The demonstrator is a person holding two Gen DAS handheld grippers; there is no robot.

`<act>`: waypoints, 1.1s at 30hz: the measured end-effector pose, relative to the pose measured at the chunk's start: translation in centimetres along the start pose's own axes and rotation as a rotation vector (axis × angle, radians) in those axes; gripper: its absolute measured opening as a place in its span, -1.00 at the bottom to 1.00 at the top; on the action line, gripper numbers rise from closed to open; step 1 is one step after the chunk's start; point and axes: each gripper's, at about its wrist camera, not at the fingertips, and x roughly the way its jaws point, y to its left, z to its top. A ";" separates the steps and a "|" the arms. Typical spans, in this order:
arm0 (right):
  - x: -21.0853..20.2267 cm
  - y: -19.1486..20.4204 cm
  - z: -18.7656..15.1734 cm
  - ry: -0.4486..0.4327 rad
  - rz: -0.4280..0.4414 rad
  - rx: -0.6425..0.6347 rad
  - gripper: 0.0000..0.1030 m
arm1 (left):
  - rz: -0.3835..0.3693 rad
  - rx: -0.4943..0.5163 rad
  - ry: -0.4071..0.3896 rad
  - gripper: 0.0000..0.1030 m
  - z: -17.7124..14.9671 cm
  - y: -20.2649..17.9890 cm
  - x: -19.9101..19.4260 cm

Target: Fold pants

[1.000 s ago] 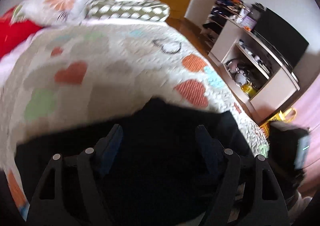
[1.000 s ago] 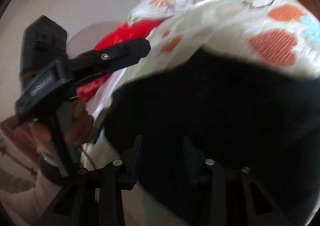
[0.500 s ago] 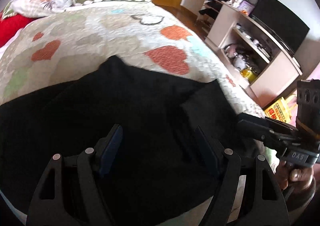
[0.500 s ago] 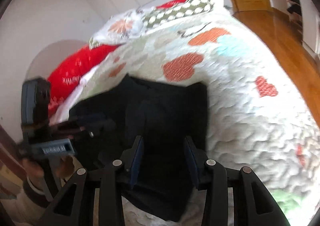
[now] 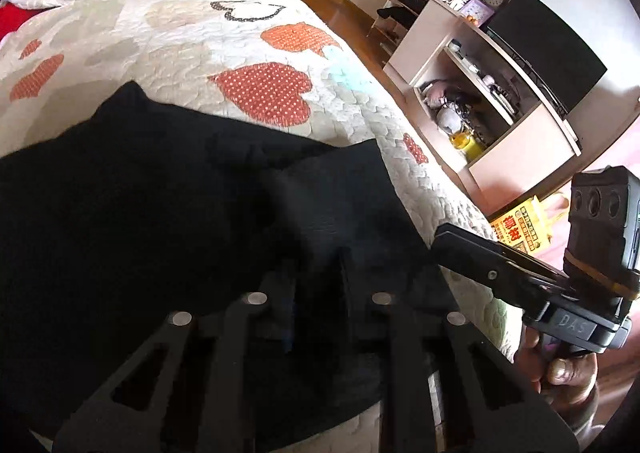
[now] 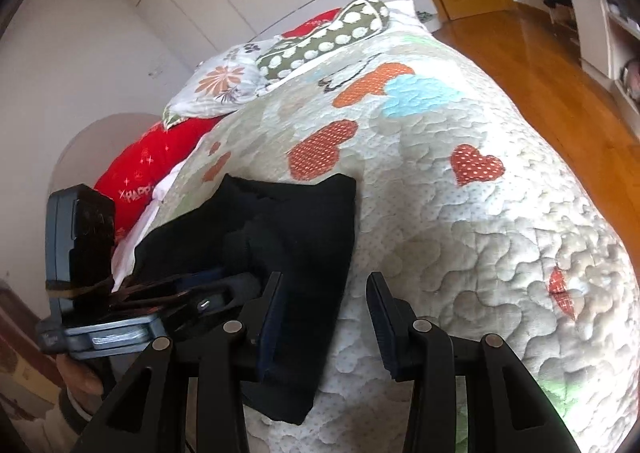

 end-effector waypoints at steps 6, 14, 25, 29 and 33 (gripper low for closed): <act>-1.1 2.3 0.8 -0.039 0.045 -0.071 -0.22 | 0.071 0.014 -0.077 -0.69 0.8 2.5 -4.4; 5.3 8.0 -0.9 0.083 0.012 -0.315 -0.21 | 0.150 -0.060 -0.045 -0.68 -1.1 5.4 -3.3; 6.4 10.0 -3.2 0.169 -0.021 -0.429 -0.21 | 0.191 -0.113 -0.087 -0.20 -2.1 6.7 -5.2; 5.3 11.6 -2.8 0.153 -0.037 -0.494 -0.21 | 0.282 -0.102 -0.128 -0.20 -3.1 7.1 -7.0; 5.1 12.3 -0.6 0.085 -0.033 -0.455 -0.21 | 0.351 -0.143 -0.173 -0.20 -4.3 8.7 -9.1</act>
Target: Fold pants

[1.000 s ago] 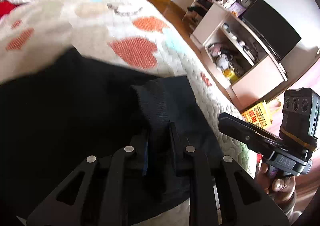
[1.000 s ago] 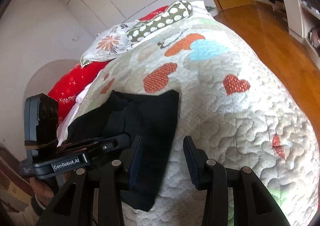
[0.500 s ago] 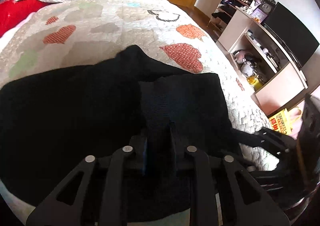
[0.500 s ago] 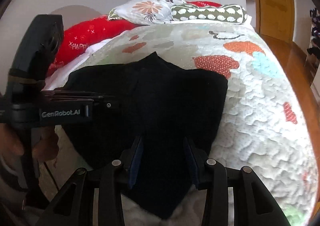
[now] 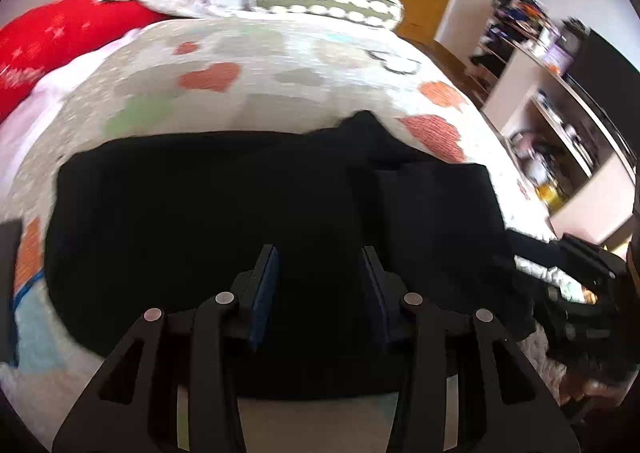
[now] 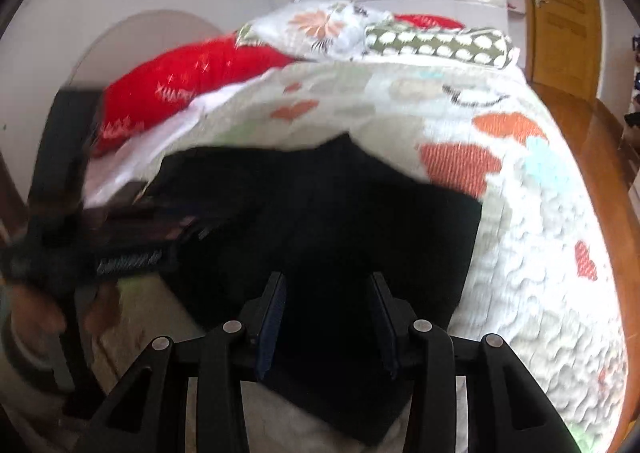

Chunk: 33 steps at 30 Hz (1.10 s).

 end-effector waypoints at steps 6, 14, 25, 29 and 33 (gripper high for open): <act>6.1 1.0 1.0 0.086 -0.037 -0.008 -0.21 | 0.108 -0.051 -0.046 -0.20 -1.0 2.4 -1.6; 2.4 2.3 1.6 0.063 -0.055 -0.052 -0.15 | 0.127 -0.129 -0.083 0.21 -1.5 4.6 -2.4; 2.1 4.3 2.4 0.070 -0.029 -0.091 -0.11 | 0.151 -0.182 -0.090 0.21 -2.1 6.4 -3.7; 2.8 4.9 2.7 0.072 0.000 -0.081 -0.11 | 0.157 -0.191 -0.093 0.21 -2.2 6.9 -4.0; 3.5 5.1 2.9 0.085 -0.004 -0.081 -0.11 | 0.157 -0.205 -0.096 0.21 -2.2 7.5 -4.0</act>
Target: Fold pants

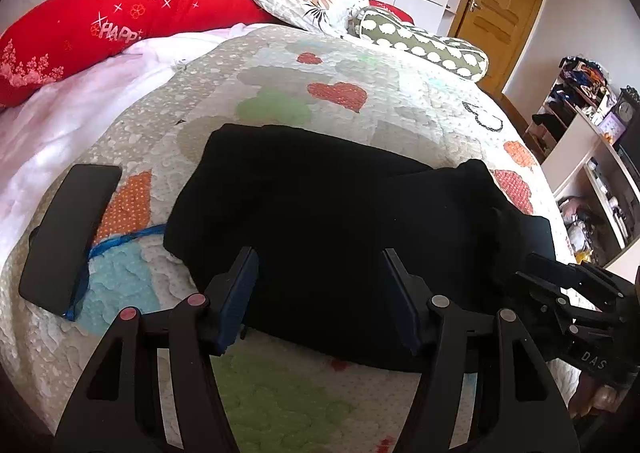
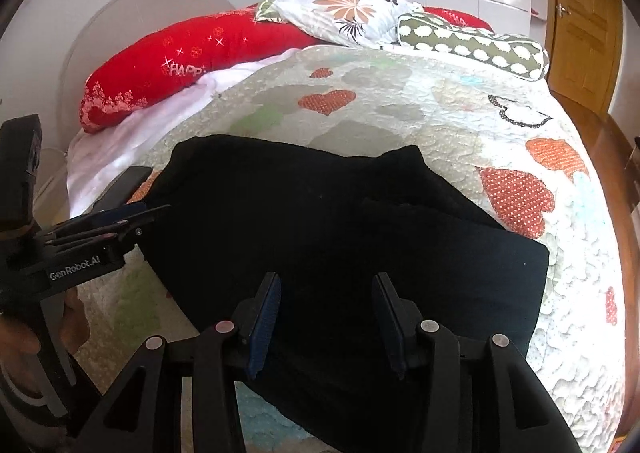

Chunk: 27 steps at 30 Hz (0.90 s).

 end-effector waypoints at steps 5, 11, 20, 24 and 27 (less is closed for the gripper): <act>0.5 -1.3 0.2 -0.006 -0.023 0.043 -0.08 | -0.019 -0.016 0.015 0.21 0.1 0.2 0.7; 3.0 -2.4 -0.1 0.048 0.004 0.071 0.00 | -0.008 -0.026 0.039 0.21 0.1 0.4 1.8; 3.0 -3.1 1.8 0.011 0.025 0.074 0.01 | 0.030 -0.044 0.019 0.21 0.6 1.5 1.7; 3.6 -2.8 2.4 0.016 0.035 0.073 0.06 | 0.043 -0.036 0.011 0.21 0.6 1.8 1.5; 2.8 -2.8 3.5 -0.018 0.068 0.090 0.06 | 0.035 -0.050 0.012 0.21 0.6 2.2 1.2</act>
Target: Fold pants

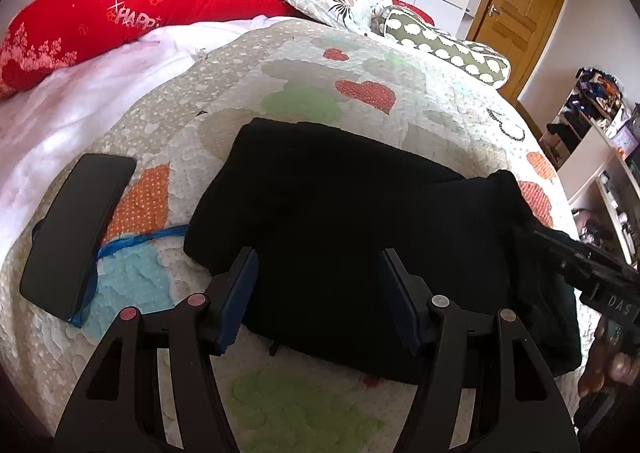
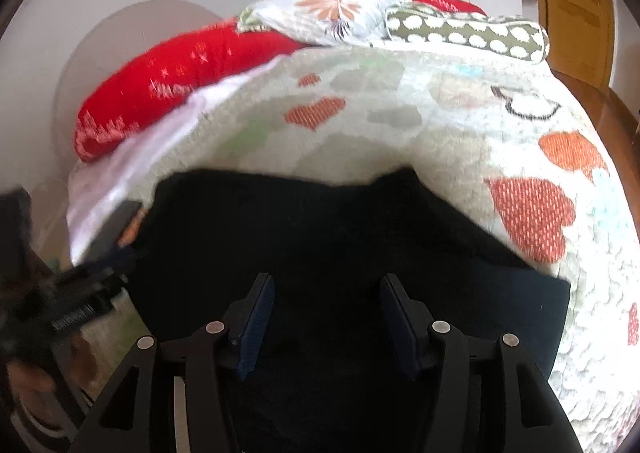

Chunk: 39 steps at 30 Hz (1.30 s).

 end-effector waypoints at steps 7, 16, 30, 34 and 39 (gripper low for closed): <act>1.7 3.7 2.4 0.009 0.130 -0.079 0.05 | -0.078 -0.109 -0.010 0.21 -0.5 2.9 -1.7; 7.9 10.7 6.1 0.064 0.179 -0.257 0.12 | -0.067 -0.254 -0.006 0.40 -1.2 6.2 -0.9; 17.3 12.7 9.4 0.111 0.287 -0.251 0.01 | -0.074 -0.259 0.007 0.77 -0.3 5.7 3.2; 18.4 13.0 9.5 0.107 0.288 -0.235 0.03 | -0.111 -0.302 -0.002 0.77 -0.3 6.5 3.0; 19.0 13.6 9.2 0.120 0.276 -0.263 -0.29 | -0.102 -0.292 -0.018 0.72 -0.2 6.2 2.8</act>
